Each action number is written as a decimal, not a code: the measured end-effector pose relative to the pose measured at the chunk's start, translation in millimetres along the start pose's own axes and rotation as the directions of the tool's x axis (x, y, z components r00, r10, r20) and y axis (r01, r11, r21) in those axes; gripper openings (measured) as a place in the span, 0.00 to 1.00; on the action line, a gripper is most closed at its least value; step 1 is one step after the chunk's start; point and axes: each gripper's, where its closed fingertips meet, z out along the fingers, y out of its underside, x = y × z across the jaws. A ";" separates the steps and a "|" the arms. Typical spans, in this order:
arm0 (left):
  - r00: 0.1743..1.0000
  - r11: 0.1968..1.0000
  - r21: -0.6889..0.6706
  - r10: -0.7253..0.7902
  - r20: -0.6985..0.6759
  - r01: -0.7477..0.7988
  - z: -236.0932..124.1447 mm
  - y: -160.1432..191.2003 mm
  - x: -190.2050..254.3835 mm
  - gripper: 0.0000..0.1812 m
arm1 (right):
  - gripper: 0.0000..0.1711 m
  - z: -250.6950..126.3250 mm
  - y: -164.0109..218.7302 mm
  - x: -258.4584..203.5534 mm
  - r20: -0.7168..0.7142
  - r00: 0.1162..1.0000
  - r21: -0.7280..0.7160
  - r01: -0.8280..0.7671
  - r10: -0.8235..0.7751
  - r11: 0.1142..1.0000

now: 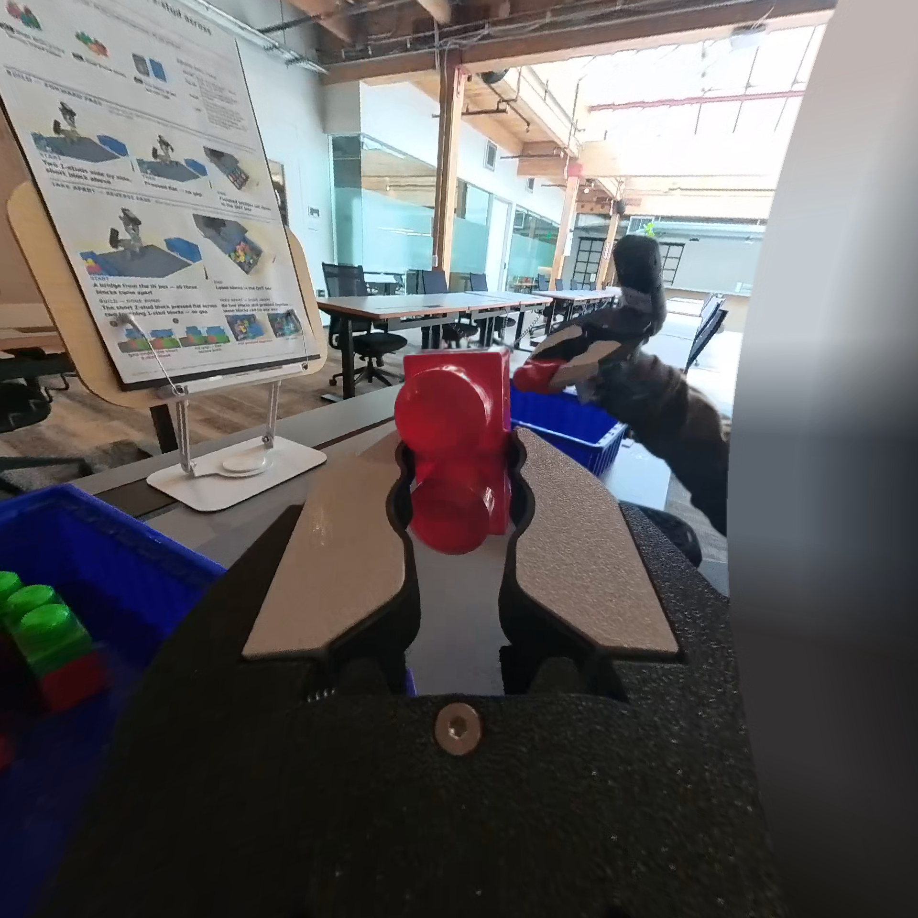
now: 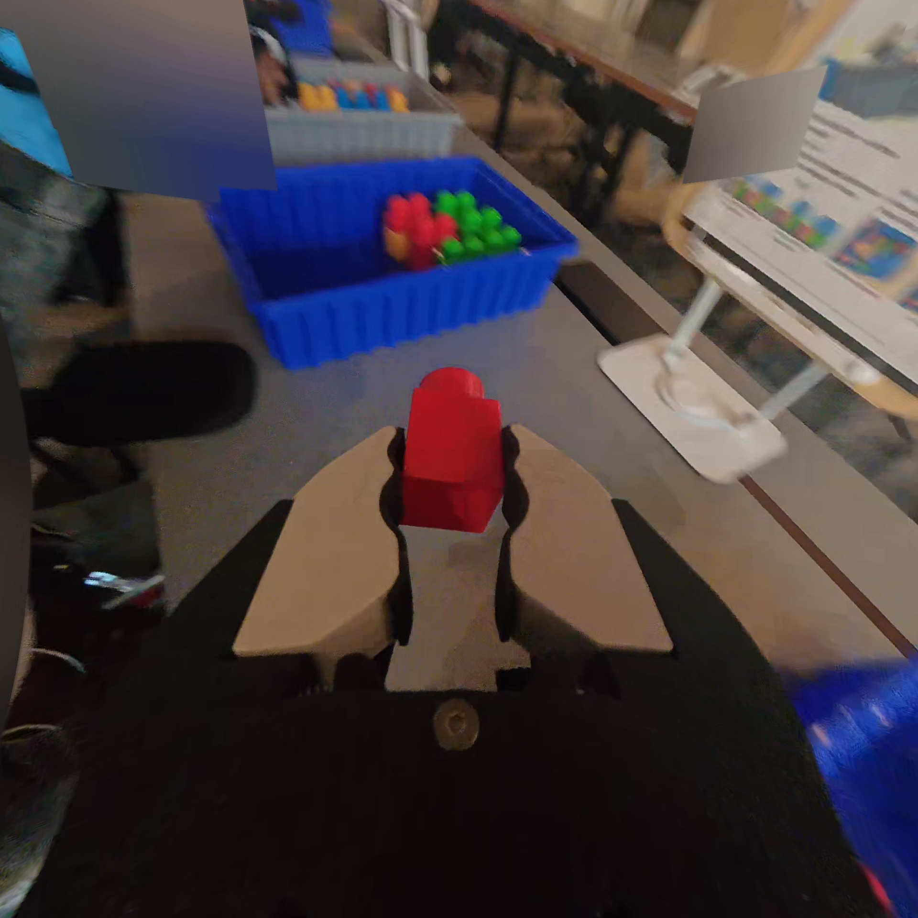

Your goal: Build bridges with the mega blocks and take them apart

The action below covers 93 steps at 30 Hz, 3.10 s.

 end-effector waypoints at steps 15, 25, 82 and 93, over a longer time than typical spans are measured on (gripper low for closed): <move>0.997 0.995 -0.093 0.011 -0.079 -0.018 38.8 20.9 7.7 0.20 | 0.22 -104.9 176.4 146.3 -0.636 0.771 -0.438 -0.397 0.034 0.806; 0.994 0.990 -0.134 0.022 -0.106 -0.037 55.7 28.1 14.4 0.20 | 0.23 -115.1 254.9 158.0 -0.698 0.707 -0.503 -0.595 0.111 0.627; 0.986 0.917 -0.362 0.159 -0.048 -0.165 99.8 78.0 30.2 0.44 | 0.21 -12.9 -7.2 38.1 -0.049 0.995 -0.063 0.088 -0.091 0.994; 0.965 0.928 -0.341 0.213 0.152 -0.151 44.1 61.6 -9.3 0.40 | 0.21 -150.8 139.2 247.6 -0.673 0.728 -0.181 -0.332 0.130 0.926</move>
